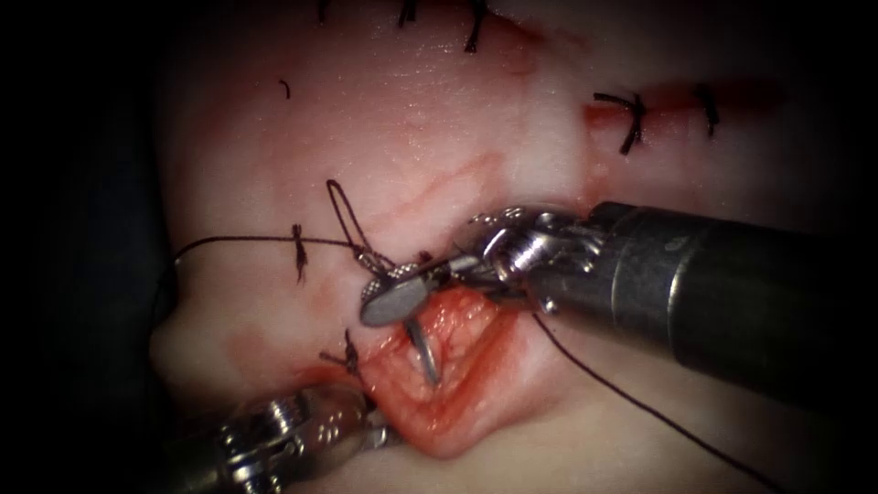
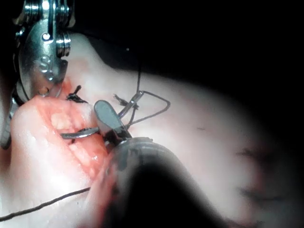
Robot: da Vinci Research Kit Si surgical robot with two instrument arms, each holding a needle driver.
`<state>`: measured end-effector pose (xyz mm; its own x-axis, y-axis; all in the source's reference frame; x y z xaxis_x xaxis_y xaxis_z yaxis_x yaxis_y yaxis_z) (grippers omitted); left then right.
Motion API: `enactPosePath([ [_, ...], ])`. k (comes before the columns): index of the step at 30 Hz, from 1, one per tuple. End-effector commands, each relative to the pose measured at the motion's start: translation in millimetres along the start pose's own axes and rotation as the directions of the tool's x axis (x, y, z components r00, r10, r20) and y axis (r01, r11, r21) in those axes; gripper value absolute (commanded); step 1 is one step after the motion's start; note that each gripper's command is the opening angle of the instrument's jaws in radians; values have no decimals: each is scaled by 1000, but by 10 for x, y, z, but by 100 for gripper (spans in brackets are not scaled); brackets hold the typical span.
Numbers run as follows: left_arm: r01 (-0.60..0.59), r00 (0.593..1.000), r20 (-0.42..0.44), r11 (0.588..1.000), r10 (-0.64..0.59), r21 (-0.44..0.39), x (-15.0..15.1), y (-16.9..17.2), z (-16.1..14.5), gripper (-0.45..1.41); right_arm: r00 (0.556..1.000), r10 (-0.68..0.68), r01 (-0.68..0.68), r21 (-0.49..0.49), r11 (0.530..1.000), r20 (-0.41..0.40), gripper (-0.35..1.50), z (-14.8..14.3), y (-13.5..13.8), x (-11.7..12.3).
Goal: Wound Closure
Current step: Using the right needle driver, throw the suture through the tissue below the incision.
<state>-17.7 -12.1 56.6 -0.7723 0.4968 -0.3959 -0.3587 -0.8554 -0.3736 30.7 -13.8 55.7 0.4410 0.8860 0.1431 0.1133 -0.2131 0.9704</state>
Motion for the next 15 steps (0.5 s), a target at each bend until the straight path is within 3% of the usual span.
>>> enactPosePath([
  [1,-2,1000,-2,1000,2,0,4,-3,6,27,999,-46,47,-27,999,20,-35,8,-4,6],
  [5,-2,1000,-2,1000,2,0,4,-3,6,27,983,-184,184,-64,981,7,-35,8,-14,8],
  [10,-2,1000,-2,1000,2,0,4,-3,6,27,952,-305,304,-186,934,22,-35,5,-16,-4],
  [15,-2,1000,-2,1000,2,0,4,-3,6,27,896,-444,429,-302,851,23,-35,-1,-14,-24],
])
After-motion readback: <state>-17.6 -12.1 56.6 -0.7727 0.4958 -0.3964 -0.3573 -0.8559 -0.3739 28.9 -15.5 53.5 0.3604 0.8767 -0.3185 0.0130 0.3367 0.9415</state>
